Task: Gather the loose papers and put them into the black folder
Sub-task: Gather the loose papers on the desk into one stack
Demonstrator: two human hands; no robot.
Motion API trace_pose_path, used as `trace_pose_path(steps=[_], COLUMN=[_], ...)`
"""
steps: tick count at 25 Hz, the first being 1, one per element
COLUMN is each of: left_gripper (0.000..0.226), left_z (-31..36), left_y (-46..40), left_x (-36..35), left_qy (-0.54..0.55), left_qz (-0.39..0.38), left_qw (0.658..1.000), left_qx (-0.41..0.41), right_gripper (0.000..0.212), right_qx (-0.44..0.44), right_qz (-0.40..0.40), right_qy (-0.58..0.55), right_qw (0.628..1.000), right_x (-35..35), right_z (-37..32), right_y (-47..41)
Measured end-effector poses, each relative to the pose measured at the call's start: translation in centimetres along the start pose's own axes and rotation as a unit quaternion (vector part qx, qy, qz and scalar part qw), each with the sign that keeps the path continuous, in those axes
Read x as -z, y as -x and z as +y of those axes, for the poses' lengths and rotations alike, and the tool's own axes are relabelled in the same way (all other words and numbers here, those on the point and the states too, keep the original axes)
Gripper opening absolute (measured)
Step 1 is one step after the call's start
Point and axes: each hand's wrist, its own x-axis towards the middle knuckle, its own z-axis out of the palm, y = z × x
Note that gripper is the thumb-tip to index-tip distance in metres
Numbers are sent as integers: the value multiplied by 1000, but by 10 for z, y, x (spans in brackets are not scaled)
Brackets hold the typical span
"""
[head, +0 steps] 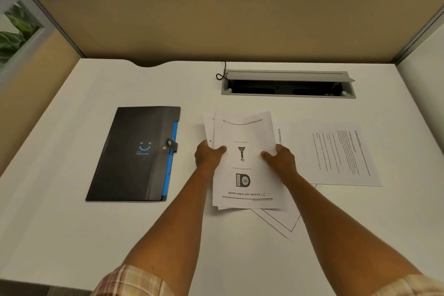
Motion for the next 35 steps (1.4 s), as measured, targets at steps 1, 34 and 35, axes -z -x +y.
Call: trace_pose_path(steps=[1,34,35], left_gripper=[39,28,29], left_z=[-1,43,51], left_y=[0,0,2], left_x=[4,35,24], left_qy=[13,-20,-50], left_qz=[-10,-296,-311], left_qw=[1000,949,941], left_qx=[-11,-106,-121], right_gripper=[53,35,32], right_qx=[0,0,-2], right_qz=[11,-49,-11], right_qy=[-15,-441,-444], right_qw=[1000,896,896], right_x=[0,13,17], right_z=[-2,11,17], right_y=[1,88,93])
